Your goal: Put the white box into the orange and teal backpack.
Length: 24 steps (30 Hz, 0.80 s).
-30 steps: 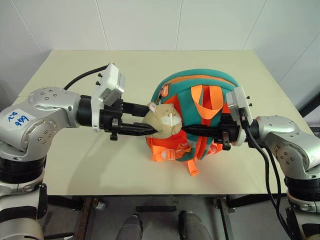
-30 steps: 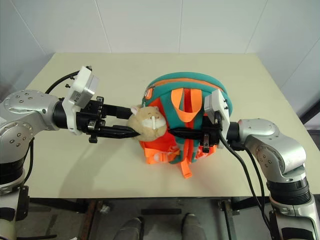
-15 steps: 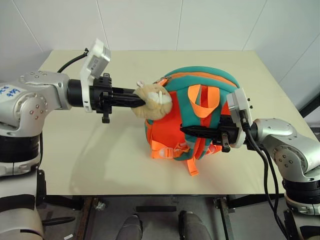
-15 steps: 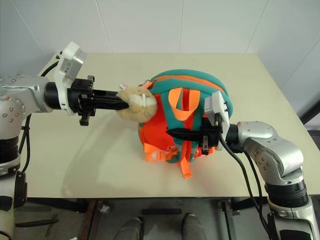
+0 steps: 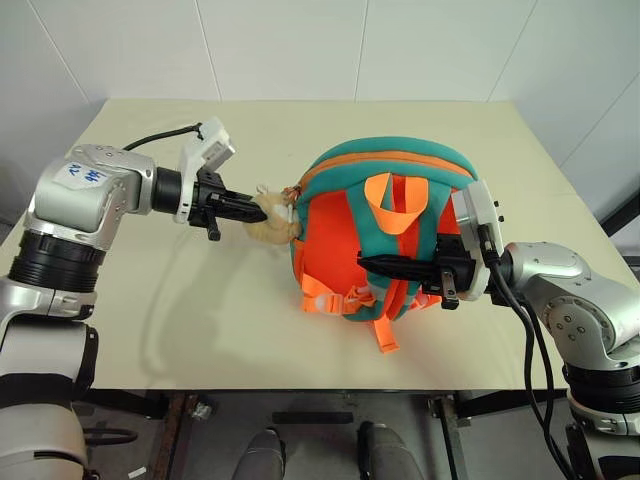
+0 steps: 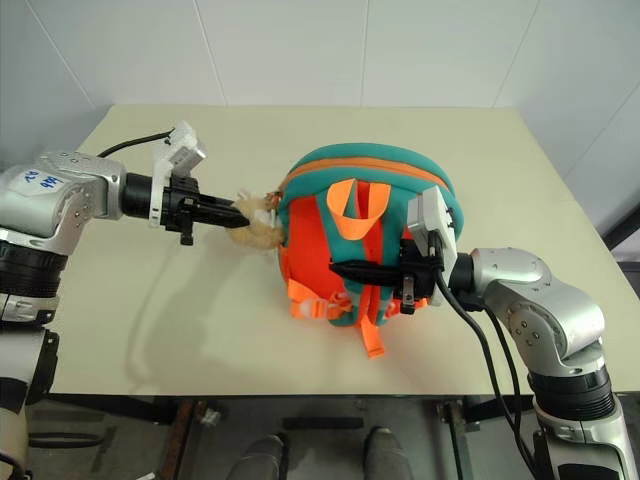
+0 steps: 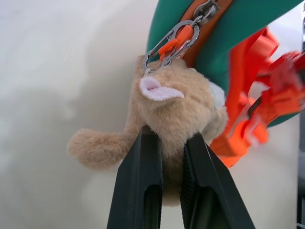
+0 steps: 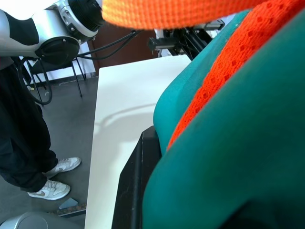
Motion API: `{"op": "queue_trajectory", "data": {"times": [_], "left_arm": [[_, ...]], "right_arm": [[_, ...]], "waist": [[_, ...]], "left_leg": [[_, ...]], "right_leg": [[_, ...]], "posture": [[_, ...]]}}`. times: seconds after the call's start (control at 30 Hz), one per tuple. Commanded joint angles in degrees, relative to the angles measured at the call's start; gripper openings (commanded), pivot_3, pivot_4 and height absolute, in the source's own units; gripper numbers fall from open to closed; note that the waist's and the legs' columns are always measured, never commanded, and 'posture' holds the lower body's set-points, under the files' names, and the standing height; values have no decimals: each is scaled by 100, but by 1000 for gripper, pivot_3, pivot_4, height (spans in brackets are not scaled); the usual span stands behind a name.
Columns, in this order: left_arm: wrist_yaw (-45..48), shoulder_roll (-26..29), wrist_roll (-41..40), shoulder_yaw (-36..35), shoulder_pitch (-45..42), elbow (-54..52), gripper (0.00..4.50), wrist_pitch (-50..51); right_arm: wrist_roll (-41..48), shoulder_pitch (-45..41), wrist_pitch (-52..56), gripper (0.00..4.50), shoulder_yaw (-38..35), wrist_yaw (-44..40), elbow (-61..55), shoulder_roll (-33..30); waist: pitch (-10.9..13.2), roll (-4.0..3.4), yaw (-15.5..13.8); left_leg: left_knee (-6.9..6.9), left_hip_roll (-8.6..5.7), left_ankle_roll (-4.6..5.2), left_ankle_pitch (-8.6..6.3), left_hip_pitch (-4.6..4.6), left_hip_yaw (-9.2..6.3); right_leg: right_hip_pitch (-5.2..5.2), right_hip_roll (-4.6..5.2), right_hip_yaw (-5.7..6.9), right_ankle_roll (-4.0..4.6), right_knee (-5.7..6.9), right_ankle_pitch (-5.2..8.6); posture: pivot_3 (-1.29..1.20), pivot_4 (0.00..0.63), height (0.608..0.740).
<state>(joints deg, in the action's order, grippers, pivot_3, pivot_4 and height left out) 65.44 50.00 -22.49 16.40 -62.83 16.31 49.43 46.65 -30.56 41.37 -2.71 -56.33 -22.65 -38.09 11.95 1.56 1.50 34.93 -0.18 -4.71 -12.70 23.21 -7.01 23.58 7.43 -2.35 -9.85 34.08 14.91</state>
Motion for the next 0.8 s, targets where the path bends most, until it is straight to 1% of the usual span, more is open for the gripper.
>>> {"op": "queue_trajectory", "data": {"times": [0.03, 0.1, 0.2, 0.37, 0.47, 0.5, 0.6, 0.7, 0.77, 0.8], "left_arm": [[182, 57, 892, 548, 2, 571, 149, -500], [251, -10, 1165, 685, -18, 838, 148, -765], [326, -247, 1529, 861, 33, 1276, 140, -1430], [567, -627, 1777, 897, 345, 1392, 131, -2458], [659, -781, 1957, 899, 463, 1569, 131, -2821], [661, -837, 1965, 850, 485, 1637, 131, -2913], [283, -1156, 1729, 250, 470, 1865, 131, -3400], [160, -1291, 1700, -116, 391, 1985, 130, -3611], [207, -1278, 1741, -182, 377, 1979, 869, -3424], [252, -1258, 1788, -166, 390, 1938, 1114, -3282]], "right_arm": [[154, 12, -51, 0, -203, 41, -259, -55], [154, 13, -50, 0, -201, 48, -260, -56], [167, 27, -33, 0, -209, 67, -290, -65], [174, 50, -8, 0, -220, 118, -341, -81], [174, 55, 7, 0, -211, 160, -365, -81], [170, 59, 16, 0, -209, 180, -376, -85], [134, 83, 55, 0, -235, 276, -403, -136], [101, 164, 150, 0, -294, 287, -478, -371], [149, 275, 266, 695, -403, 284, -561, -610], [197, 343, 300, 961, -461, 268, -606, -706]], "waist": [[0, 0, -1], [0, 0, 0], [0, 0, -1], [0, 0, 6], [0, 0, -4], [0, 0, -7], [0, 0, -53], [0, 0, -142], [0, 0, -163], [0, 0, -162]], "left_leg": [[0, 0, 0, 0, 0, 1], [1, 0, 0, 0, 1, 1], [1, 0, 0, 0, 2, 1], [-1, 1, 0, 0, 1, 1], [-1, 1, 0, 0, 1, 1], [0, 0, 0, 0, 1, 1], [4, 0, 1, 0, -1, 0], [9, 0, 2, 1, 2, 0], [10, -1, 2, 1, 4, -1], [11, -1, 2, 1, 7, -1]], "right_leg": [[0, 0, 0, 0, 0, 0], [0, 0, 0, 0, 0, 0], [0, 0, 0, 0, -2, 0], [2, 0, 0, 1, -1, 0], [1, 1, 0, 1, -1, 0], [0, 1, 0, 0, -1, 0], [-6, 2, 0, -2, -1, -1], [-5, 2, 1, -3, -3, -3], [-5, 2, 2, -3, -4, -4], [-5, 2, 3, -4, -7, -4]], "posture": [[0, 150, 740], [0, 150, 740], [0, 150, 740], [0, 150, 740], [0, 150, 740], [0, 150, 740], [0, 150, 740], [0, 150, 740], [0, 150, 740], [0, 150, 740]]}}
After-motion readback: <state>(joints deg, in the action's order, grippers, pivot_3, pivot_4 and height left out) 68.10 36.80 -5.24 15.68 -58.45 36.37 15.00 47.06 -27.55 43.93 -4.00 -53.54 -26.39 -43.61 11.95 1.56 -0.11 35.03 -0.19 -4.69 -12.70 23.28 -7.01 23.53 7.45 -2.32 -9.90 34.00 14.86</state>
